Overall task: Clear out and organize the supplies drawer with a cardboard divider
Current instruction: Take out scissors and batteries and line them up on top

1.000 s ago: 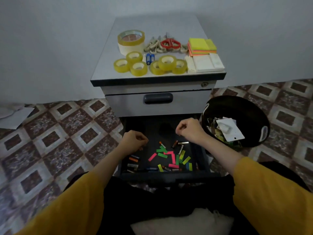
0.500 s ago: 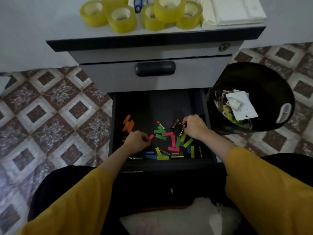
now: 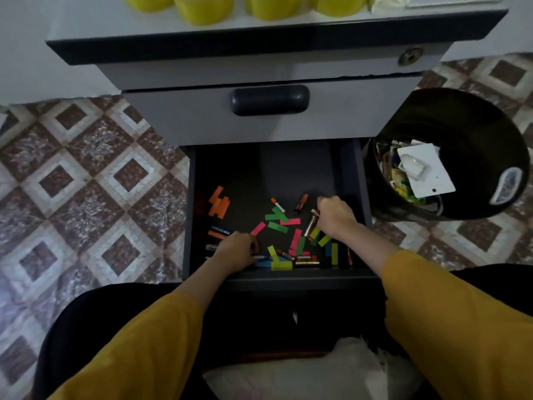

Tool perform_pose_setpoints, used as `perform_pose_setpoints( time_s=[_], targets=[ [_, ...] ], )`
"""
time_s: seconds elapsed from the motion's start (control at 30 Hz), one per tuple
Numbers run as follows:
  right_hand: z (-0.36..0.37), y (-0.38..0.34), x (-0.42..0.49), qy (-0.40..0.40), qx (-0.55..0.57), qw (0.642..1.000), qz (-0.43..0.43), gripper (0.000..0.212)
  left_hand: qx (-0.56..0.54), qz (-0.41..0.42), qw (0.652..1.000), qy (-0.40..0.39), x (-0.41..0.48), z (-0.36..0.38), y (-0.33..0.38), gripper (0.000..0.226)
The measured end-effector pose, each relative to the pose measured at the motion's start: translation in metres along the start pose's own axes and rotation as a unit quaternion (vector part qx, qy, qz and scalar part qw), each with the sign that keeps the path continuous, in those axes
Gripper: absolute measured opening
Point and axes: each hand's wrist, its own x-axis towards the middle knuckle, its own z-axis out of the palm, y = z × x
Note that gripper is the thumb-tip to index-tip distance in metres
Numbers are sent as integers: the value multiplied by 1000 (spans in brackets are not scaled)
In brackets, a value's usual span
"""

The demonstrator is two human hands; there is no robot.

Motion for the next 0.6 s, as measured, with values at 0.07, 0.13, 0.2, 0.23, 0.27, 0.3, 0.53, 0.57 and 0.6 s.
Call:
perform_pose_setpoints(
  time_s=[0.07,0.13,0.2,0.23,0.27,0.3,0.53,0.57,0.6],
  targets=[
    [1,-1,-1,-7,3,1000,-3,13,6,-4,1000,-4,1,0,1,22],
    [2,-1,-2,-12,13,1000,-4,12,8,-9,1000,-6,1,0,1,22],
    [1,-2,-4,-15,26,1000,-4,10,5,-14,1000,-3,0,0,1,24],
    [0,-3,-5,-15,30,999,-5,10,0,-15,1000,3,-1,-1,1,26],
    [-1,-3,-6,-14,34,999,-6,10,-6,-12,1000,12,-1,-2,1,27],
    [-3,-4,-7,-12,37,999,-7,11,-12,-10,1000,21,-2,-3,2,28],
    [-15,-8,-19,8,39,999,-23,26,-112,-23,992,59,-12,-15,10,18],
    [-17,-9,-21,13,42,999,-22,26,-132,-25,989,61,-14,-18,12,15],
    [-18,-10,-24,20,49,998,-21,25,-153,-24,986,66,-17,-21,13,11]
  ],
)
